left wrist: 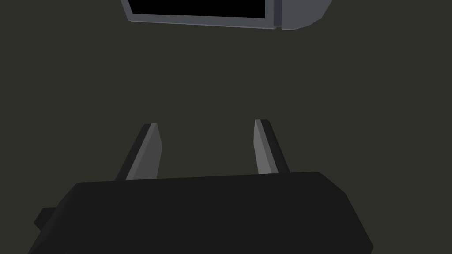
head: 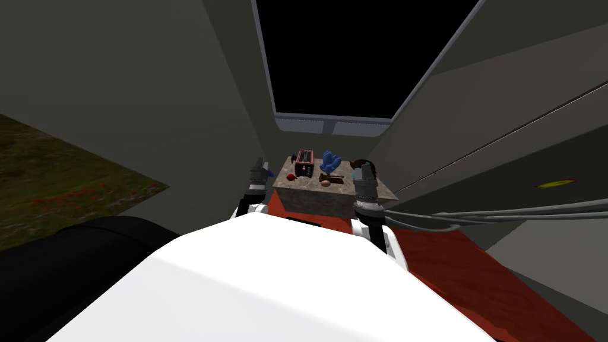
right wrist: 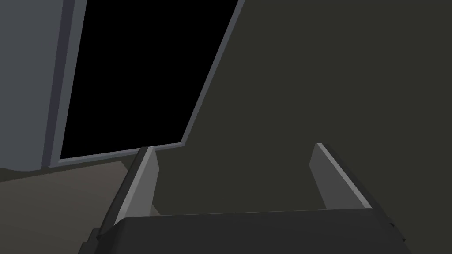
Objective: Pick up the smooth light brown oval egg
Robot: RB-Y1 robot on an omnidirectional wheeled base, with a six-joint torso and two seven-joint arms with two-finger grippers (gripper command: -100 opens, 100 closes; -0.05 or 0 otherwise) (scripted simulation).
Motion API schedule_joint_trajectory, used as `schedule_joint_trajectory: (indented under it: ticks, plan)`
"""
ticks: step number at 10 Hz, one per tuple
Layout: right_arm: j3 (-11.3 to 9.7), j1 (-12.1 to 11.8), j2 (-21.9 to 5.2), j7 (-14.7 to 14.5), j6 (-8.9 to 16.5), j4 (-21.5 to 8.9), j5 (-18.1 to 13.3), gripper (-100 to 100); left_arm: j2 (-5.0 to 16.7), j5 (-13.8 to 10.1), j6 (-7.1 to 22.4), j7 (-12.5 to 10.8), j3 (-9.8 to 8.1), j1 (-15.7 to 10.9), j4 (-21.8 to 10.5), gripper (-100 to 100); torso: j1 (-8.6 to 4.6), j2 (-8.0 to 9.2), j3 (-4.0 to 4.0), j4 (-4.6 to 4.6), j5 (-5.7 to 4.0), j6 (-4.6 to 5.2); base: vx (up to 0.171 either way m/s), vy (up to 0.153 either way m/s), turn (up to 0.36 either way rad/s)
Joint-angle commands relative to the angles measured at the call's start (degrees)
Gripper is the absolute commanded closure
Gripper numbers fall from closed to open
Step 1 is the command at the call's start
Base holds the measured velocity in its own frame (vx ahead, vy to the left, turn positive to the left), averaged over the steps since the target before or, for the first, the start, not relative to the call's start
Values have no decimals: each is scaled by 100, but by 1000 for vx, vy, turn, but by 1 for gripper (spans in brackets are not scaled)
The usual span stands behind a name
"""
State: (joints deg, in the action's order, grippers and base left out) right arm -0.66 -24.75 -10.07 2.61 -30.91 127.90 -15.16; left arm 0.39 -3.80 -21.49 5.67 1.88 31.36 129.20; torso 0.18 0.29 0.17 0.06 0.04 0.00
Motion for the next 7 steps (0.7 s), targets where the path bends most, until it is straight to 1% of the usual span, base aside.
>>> schedule_joint_trajectory:
  ticks: [1,5,6,7]
  plan:
    - [51,157,-252,-96,100,-147,-244,-100,0,0,0,0,0,0,0,0,0,0,0,0,0,0,-100,66,42]
    - [111,538,-940,-477,277,-659,-922,-100,0,0,0,0,0,0,0,0,7,1,1,1,2,0,-81,75,68]
    - [111,538,-940,-477,277,-659,-960,-100,0,0,0,0,0,0,0,0,5,0,0,0,1,0,-49,47,14]
    - [124,630,-1134,-599,313,-813,-1150,-100,0,0,0,0,0,1,0,0,-1,-7,-3,-1,0,2,-47,50,53]
